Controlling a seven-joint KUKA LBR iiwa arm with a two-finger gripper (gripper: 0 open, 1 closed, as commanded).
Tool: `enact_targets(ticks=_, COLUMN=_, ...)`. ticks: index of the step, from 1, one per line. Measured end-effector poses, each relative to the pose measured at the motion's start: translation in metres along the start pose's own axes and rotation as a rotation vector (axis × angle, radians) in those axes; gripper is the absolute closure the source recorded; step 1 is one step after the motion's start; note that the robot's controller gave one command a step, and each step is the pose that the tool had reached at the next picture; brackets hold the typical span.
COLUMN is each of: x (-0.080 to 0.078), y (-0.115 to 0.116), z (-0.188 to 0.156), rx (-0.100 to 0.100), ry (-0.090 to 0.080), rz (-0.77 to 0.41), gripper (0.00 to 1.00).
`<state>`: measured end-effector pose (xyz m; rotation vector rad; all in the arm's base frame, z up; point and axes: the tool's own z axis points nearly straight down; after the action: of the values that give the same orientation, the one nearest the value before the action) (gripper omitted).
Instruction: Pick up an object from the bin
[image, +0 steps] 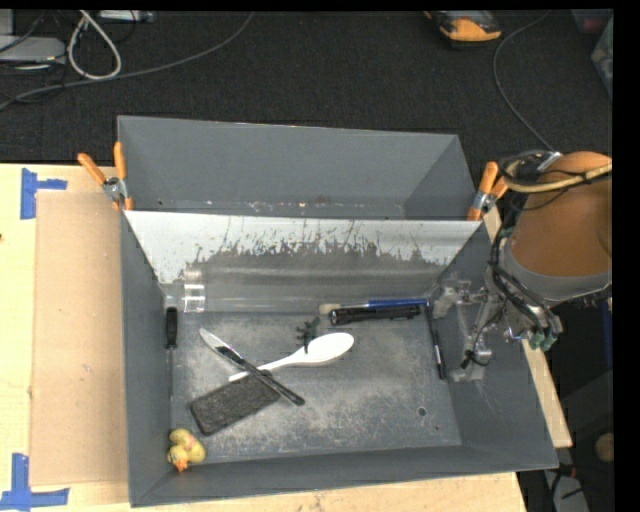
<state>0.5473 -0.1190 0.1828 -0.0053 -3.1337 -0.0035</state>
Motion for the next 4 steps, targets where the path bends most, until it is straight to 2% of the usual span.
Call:
enact_targets(ticks=1, x=-0.002, y=0.001, z=-0.003, rx=0.001, ry=-0.007, rz=-0.005, gripper=0.00)
enact_targets(ticks=2, x=-0.065, y=0.039, z=0.092, rx=0.002, ry=-0.014, rz=-0.011, gripper=0.00)
enact_targets(ticks=3, x=-0.064, y=0.099, z=0.064, rx=0.002, ry=-0.021, rz=-0.188, gripper=0.00)
enact_targets(ticks=4, x=-0.070, y=0.098, z=0.076, rx=0.001, ry=-0.012, rz=0.180, gripper=0.00)
